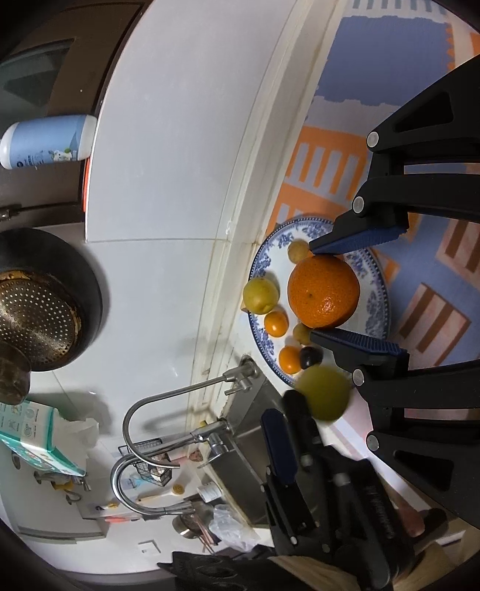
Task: Organize fruits
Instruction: 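Lower the green fruit and orange onto the plate and open both grippers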
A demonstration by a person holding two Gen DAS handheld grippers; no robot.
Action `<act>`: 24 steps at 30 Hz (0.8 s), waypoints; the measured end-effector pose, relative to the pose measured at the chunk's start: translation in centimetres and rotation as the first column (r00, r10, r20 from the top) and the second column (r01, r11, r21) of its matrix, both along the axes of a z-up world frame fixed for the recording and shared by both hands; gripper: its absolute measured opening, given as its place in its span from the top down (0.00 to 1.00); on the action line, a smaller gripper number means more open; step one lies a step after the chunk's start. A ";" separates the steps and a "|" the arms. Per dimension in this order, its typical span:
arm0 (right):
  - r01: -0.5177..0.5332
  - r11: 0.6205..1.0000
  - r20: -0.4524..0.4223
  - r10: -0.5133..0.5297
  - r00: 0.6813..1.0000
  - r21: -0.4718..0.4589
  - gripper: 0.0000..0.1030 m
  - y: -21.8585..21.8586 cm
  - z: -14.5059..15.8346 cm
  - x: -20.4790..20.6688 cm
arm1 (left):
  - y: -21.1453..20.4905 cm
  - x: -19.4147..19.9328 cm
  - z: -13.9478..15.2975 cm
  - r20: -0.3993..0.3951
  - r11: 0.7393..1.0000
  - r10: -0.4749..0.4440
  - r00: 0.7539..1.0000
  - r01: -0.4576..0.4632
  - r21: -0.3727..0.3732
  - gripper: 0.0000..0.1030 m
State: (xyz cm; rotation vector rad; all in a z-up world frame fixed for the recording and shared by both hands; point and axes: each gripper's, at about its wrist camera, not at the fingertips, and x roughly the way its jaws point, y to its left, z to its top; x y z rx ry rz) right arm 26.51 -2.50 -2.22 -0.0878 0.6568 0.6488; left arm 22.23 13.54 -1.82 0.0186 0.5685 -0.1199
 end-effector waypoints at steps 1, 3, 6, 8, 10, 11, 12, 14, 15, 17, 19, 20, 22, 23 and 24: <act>-0.001 1.000 -0.003 0.001 1.000 0.000 0.59 0.2 -0.1 0.2 | 0.3 0.4 -0.2 0.002 1.000 -0.008 1.000 0.008 -0.007 0.75; 0.006 1.000 -0.019 -0.006 1.000 0.003 0.59 0.7 -0.6 0.9 | 1.2 1.4 -0.9 -0.008 0.999 -0.018 1.000 0.018 -0.040 0.75; 0.029 1.000 -0.036 -0.029 0.999 -0.007 0.59 1.6 -1.4 1.8 | 2.8 2.7 -2.3 -0.055 0.997 0.038 0.998 -0.041 -0.069 0.75; 0.034 0.999 -0.058 -0.034 0.998 0.001 0.59 2.2 -2.1 2.5 | 3.2 3.2 -2.6 -0.060 0.996 0.051 0.997 -0.055 -0.065 0.75; 0.045 0.999 -0.083 -0.044 0.996 0.007 0.59 2.7 -2.9 3.3 | 3.5 3.4 -2.8 -0.066 0.996 0.061 0.996 -0.065 -0.060 0.75; 0.050 0.999 -0.098 -0.049 0.994 0.010 0.59 2.9 -3.2 3.8 | 3.7 3.4 -2.9 -0.065 0.996 0.068 0.996 -0.072 -0.061 0.75; 0.060 0.998 -0.119 -0.058 0.991 0.015 0.59 3.1 -3.6 4.4 | 3.9 3.4 -2.9 -0.068 0.995 0.072 0.995 -0.077 -0.061 0.75; 0.074 0.997 -0.146 -0.070 0.987 0.027 0.59 3.2 -4.2 5.3 | 3.9 3.3 -3.0 -0.069 0.996 0.069 0.995 -0.073 -0.048 0.75; 0.086 0.996 -0.143 -0.082 0.986 0.020 0.59 3.3 -4.3 5.6 | 3.9 3.2 -3.0 -0.066 0.996 0.074 0.995 -0.077 -0.041 0.75; 0.093 0.996 -0.128 -0.092 0.988 0.002 0.59 3.6 -4.4 6.0 | 4.1 3.4 -3.2 -0.074 0.996 0.074 0.994 -0.078 -0.043 0.75; 0.085 0.996 -0.129 -0.084 0.988 0.003 0.59 3.8 -4.5 6.2 | 4.1 3.4 -3.3 -0.082 0.996 0.073 0.994 -0.077 -0.047 0.73; 0.080 0.997 -0.127 -0.078 0.989 0.005 0.57 3.9 -4.4 6.3 | 4.1 3.4 -3.3 -0.084 0.996 0.076 0.994 -0.080 -0.045 0.69; 0.099 0.995 -0.103 -0.099 0.990 -0.003 0.34 4.0 -4.0 6.2 | 4.2 3.3 -3.3 -0.086 0.995 0.081 0.993 -0.085 -0.043 0.67; 0.110 0.994 -0.081 -0.109 0.991 0.004 0.33 3.8 -3.7 5.9 | 4.2 3.2 -3.2 -0.087 0.995 0.085 0.993 -0.089 -0.039 0.67; 0.110 0.994 -0.067 -0.109 0.992 0.009 0.33 3.7 -3.4 5.8 | 4.1 3.0 -3.1 -0.087 0.995 0.087 0.992 -0.090 -0.033 0.67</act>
